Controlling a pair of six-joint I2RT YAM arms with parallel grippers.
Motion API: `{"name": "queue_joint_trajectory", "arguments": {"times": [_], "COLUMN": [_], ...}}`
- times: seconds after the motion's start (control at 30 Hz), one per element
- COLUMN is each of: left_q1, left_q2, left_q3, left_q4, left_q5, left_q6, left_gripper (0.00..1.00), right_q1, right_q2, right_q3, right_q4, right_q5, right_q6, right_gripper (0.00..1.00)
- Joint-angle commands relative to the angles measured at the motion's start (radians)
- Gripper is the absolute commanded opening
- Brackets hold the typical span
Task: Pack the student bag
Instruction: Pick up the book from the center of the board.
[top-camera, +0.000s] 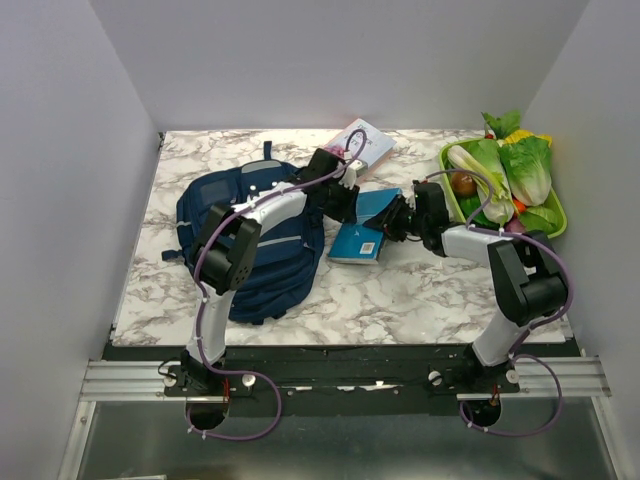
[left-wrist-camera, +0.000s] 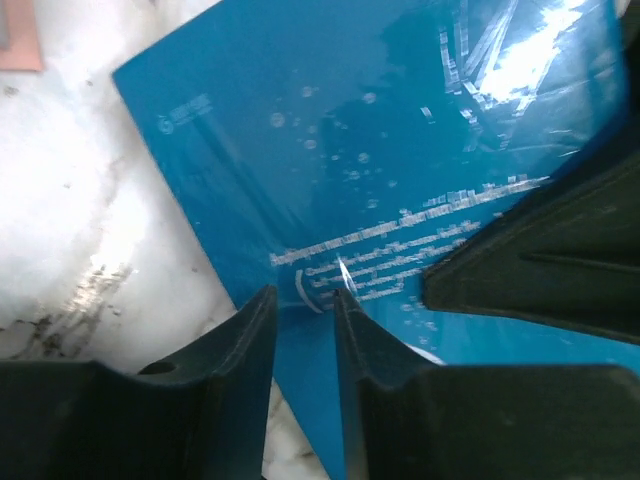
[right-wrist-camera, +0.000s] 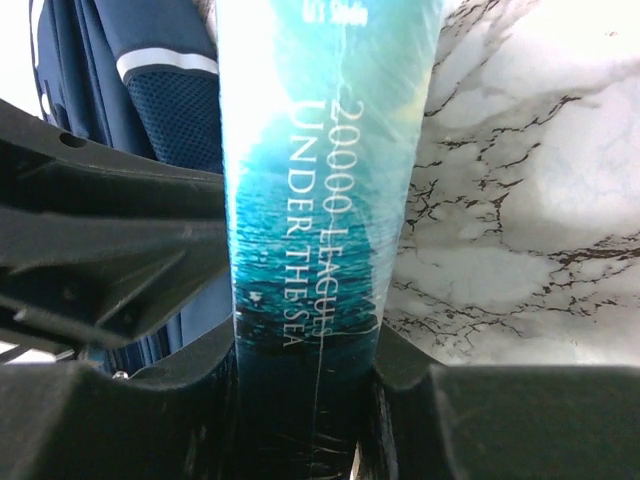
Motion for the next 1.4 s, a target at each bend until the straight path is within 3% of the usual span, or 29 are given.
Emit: {"name": "queue_joint_trajectory", "arguments": {"times": [0.0,0.07,0.1,0.13,0.33,0.43,0.57,0.73,0.87,1.0,1.37], "left_q1": [-0.061,-0.050,-0.032,-0.018,0.167,0.202,0.202,0.192,0.191,0.188,0.172], "left_q2": [-0.045,-0.116,-0.142,-0.189,-0.413,-0.543,-0.740,-0.900,-0.912,-0.921,-0.855], "left_q3": [0.085,0.105,0.105,0.103,-0.019,-0.139,-0.396,-0.532,-0.553,-0.631,-0.670], "left_q4": [-0.289,-0.384,-0.412,-0.478,-0.698,-0.783,-0.732,-0.619,-0.583,-0.414,-0.260], "left_q5": [0.102,0.094,0.090,0.088,0.175,0.154,0.058,-0.048,-0.109,-0.245,-0.325], "left_q6": [0.106,0.192,0.264,0.300,0.546,0.661,0.780,0.812,0.815,0.824,0.864], "left_gripper": [0.44,0.70,0.88,0.99,0.99,0.99,0.99,0.99,0.99,0.99,0.97], "right_q1": [0.034,0.034,0.034,0.034,0.028,0.023,0.017,0.016,0.017,0.017,0.017], "right_q2": [-0.035,-0.039,-0.046,-0.047,-0.061,-0.061,-0.058,-0.055,-0.064,-0.082,-0.144], "right_q3": [0.033,0.028,0.027,0.028,0.057,0.068,0.079,0.083,0.077,0.066,0.033], "right_q4": [-0.010,-0.035,-0.042,-0.053,-0.125,-0.145,-0.156,-0.159,-0.162,-0.162,-0.135], "right_q5": [0.013,0.027,0.031,0.035,0.035,0.028,0.007,-0.024,-0.027,-0.031,-0.080], "right_q6": [-0.084,-0.087,-0.085,-0.087,-0.091,-0.093,-0.097,-0.102,-0.105,-0.101,-0.064], "right_gripper": [0.20,0.16,0.12,0.11,0.03,0.02,0.01,0.01,0.01,0.01,0.01]}}
